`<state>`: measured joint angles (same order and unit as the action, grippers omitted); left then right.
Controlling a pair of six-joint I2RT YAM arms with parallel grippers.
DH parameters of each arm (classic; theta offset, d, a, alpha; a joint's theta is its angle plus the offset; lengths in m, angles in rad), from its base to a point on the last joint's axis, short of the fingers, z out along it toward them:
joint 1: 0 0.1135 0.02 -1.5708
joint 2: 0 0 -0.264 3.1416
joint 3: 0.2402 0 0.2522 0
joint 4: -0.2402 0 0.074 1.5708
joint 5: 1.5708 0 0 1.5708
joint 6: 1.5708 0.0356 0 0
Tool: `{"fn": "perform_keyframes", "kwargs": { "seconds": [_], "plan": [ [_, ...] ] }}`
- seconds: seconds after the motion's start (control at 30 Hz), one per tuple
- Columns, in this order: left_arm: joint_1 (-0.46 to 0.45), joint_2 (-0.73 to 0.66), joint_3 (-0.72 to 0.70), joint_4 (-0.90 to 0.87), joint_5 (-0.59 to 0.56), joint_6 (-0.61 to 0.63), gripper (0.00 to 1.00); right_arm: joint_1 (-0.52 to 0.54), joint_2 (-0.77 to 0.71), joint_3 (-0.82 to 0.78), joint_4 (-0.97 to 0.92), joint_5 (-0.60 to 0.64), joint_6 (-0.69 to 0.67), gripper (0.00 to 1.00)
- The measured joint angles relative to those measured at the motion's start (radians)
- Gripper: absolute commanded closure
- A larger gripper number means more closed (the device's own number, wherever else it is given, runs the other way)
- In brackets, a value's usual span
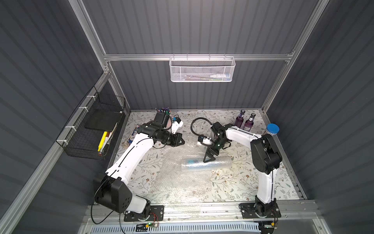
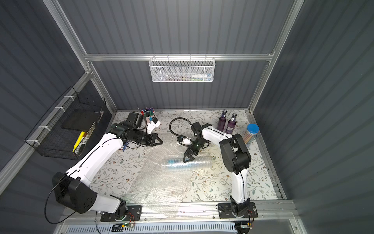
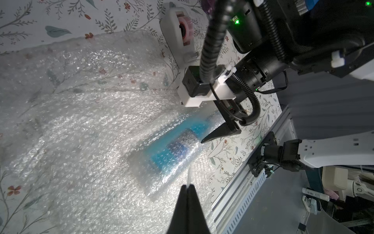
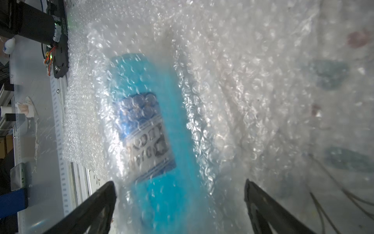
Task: Wrap wine bottles in bubble wrap
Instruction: Adjust the bubble wrap on the bubble wrap.
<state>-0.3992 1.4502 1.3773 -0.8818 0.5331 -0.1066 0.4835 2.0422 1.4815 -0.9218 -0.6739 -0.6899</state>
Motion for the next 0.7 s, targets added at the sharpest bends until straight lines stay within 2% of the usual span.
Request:
{"fn": "perform_keyframes", "kwargs": {
  "seconds": [0.47, 0.7],
  "plan": [
    [0.006, 0.006, -0.005, -0.01, 0.034, 0.018, 1.0, -0.001, 0.172, 0.25, -0.222, -0.024, -0.081, 0.01],
    [0.013, 0.033, -0.005, -0.01, 0.047, 0.029, 1.0, -0.001, 0.186, 0.219, -0.254, -0.011, -0.112, 0.01]
  ]
}}
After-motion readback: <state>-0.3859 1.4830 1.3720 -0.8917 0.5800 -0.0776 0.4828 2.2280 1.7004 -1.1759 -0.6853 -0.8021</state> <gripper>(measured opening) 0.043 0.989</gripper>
